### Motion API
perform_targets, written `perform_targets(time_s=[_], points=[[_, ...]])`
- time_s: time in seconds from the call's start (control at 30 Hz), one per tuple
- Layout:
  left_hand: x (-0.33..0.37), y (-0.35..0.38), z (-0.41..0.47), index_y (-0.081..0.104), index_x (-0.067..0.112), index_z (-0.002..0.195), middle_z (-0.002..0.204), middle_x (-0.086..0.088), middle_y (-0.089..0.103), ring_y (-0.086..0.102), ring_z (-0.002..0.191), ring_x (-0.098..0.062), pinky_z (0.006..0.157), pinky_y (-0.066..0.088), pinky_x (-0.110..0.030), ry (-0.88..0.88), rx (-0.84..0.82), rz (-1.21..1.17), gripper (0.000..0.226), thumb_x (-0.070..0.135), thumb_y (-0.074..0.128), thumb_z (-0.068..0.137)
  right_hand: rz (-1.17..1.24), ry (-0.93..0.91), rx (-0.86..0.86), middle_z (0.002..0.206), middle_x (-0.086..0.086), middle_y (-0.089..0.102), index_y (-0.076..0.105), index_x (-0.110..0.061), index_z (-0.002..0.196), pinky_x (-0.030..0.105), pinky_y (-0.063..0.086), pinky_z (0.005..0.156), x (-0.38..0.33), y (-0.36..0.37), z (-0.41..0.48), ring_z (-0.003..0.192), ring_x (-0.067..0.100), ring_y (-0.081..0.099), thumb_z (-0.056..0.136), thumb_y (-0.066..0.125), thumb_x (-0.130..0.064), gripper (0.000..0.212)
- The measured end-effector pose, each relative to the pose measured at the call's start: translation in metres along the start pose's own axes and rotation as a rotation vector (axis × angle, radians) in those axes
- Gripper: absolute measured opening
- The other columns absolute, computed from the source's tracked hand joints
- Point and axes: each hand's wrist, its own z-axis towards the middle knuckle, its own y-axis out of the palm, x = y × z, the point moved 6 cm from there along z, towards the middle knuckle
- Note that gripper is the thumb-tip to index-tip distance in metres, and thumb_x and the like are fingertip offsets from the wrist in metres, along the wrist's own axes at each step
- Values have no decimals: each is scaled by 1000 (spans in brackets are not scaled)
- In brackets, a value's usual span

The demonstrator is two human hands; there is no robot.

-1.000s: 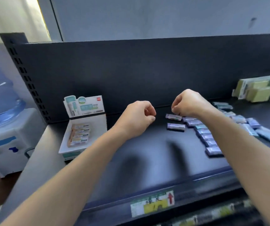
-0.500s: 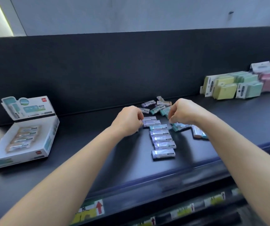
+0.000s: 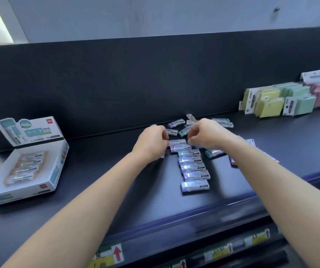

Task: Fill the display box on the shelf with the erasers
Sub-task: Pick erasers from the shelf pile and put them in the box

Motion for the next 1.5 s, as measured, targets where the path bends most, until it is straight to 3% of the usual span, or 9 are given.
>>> perform_targets(time_s=[0.1,0.27,0.53,0.67,0.77,0.87,1.1,1.33,1.5], points=[[0,0,-1,69,11,87,84,0,60,56,78,-18,68,42,-27,13,-42,-12,9,18,65,84,-4,-23,-24,102,8,71,72,-14,105,28,48,75,-10,6,3,86,20,61,89,61,-20,20],[0,6,-2,72,13,90,85,0,55,54,76,-17,69,45,-27,32,-64,-44,14,23,72,80,-57,-1,-68,108,9,71,71,-14,107,39,49,95,-12,15,12,102,24,63,86,66,-26,25],[4,12,-3,67,12,84,88,-4,66,53,86,-20,74,48,-31,74,-72,-26,10,16,72,77,-29,-37,-25,95,4,62,61,-16,88,34,49,81,-8,14,21,91,22,57,84,69,-14,9],[4,16,-2,69,11,94,92,-5,66,57,84,-19,77,50,-30,55,-117,-42,15,16,70,79,39,-64,38,83,4,61,65,-18,83,25,42,62,-3,4,24,71,18,55,87,64,-14,6],[5,14,-2,66,15,84,84,-5,65,53,80,-19,67,47,-29,43,-131,-68,7,14,67,77,93,-64,82,78,3,62,65,-19,82,23,39,49,-1,-6,25,59,15,53,88,60,-13,10],[0,2,-4,62,11,86,79,0,60,57,67,-17,59,51,-30,-16,-67,-163,13,8,66,74,154,-81,136,78,0,60,64,-19,87,23,37,45,-7,-14,26,60,13,52,87,55,-9,13],[-45,-54,-30,61,16,80,79,-4,62,53,65,-11,54,41,-11,-180,151,-548,20,0,71,76,278,-204,128,81,2,60,66,-13,89,24,37,49,-61,-7,31,66,17,51,86,54,-10,12],[-114,-126,-88,57,17,73,73,-2,59,51,63,-11,58,42,-19,-332,378,-562,19,0,65,78,300,-353,33,86,2,62,69,-13,93,22,40,55,-160,26,20,74,16,53,87,58,-15,13],[-169,-171,-135,58,14,80,74,-2,59,52,62,-11,56,44,-17,-391,400,-575,20,-4,63,80,311,-400,-6,85,2,61,68,-11,93,23,38,52,-230,56,6,70,15,52,86,58,-16,13]])
